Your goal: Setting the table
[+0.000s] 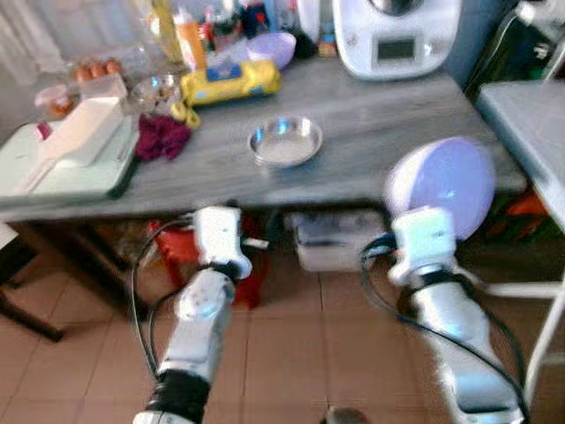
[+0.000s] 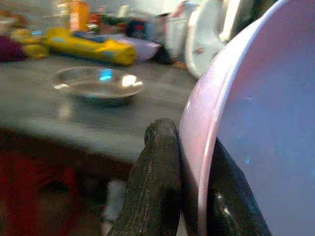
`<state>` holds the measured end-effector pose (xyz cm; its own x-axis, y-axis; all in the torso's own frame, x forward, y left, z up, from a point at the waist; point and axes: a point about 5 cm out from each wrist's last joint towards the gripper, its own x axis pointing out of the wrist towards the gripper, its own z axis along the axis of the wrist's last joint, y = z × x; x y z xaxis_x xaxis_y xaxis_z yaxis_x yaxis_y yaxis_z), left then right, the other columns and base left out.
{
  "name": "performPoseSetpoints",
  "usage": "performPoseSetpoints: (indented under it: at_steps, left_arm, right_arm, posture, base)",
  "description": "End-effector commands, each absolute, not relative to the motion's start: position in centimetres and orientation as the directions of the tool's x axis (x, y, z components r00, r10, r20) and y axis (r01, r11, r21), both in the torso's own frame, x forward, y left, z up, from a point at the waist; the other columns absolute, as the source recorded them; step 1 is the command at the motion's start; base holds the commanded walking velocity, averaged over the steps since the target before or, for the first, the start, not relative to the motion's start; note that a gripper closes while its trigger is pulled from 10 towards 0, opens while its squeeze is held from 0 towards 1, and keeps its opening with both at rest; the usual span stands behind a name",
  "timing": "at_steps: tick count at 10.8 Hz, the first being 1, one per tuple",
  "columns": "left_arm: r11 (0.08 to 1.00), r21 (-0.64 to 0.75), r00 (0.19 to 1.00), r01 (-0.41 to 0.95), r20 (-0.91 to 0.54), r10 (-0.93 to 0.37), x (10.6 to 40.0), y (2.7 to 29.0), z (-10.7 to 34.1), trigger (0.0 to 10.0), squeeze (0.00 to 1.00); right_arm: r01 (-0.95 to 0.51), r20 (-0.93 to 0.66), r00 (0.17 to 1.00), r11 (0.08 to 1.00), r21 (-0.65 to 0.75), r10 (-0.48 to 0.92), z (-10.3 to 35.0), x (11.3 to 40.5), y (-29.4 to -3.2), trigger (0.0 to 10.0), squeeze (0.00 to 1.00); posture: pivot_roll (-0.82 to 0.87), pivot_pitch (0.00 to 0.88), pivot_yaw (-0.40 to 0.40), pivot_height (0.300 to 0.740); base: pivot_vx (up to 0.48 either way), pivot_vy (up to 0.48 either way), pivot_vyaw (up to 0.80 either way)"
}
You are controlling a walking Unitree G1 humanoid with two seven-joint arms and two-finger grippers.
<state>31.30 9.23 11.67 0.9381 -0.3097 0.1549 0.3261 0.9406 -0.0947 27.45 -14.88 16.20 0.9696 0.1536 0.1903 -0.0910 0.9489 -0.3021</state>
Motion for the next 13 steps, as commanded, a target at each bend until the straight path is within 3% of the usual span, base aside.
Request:
performPoseSetpoints:
  at_steps: [1,4,8,13]
  left_arm:
    - [0.945,-0.069,0.932,0.32,0.203,-0.3,31.7,9.8,13.1,10.0,0.0]
    - [0.952,-0.055,0.932,0.3,0.229,-0.281,31.8,10.0,13.7,10.0,0.0]
    - [0.96,-0.044,0.94,0.277,0.219,-0.261,31.8,10.4,13.5,10.0,0.0]
    - [0.943,-0.056,0.926,0.327,0.219,-0.308,31.5,9.4,13.4,10.0,0.0]
  right_arm:
    - [-0.114,0.239,0.952,0.944,-0.311,0.194,17.5,27.3,-13.9,10.0,0.0]
    - [-0.127,0.266,0.938,0.935,-0.332,0.222,18.4,27.2,-13.4,10.0,0.0]
    - [-0.137,0.262,0.937,0.933,-0.332,0.231,18.3,27.3,-13.4,10.0,0.0]
    - [-0.131,0.261,0.939,0.933,-0.335,0.225,18.4,27.4,-13.4,10.0,0.0]
  posture:
    - [-0.2,0.097,0.082,0.74]
    - [-0.2,0.098,0.08,0.74]
    - [-0.19,0.092,0.074,0.74]
    - [-0.2,0.089,0.07,0.74]
  base:
    - [0.398,0.0,0.0]
    - [0.39,0.0,0.0]
    - [0.349,0.0,0.7]
    - [0.251,0.0,0.0]
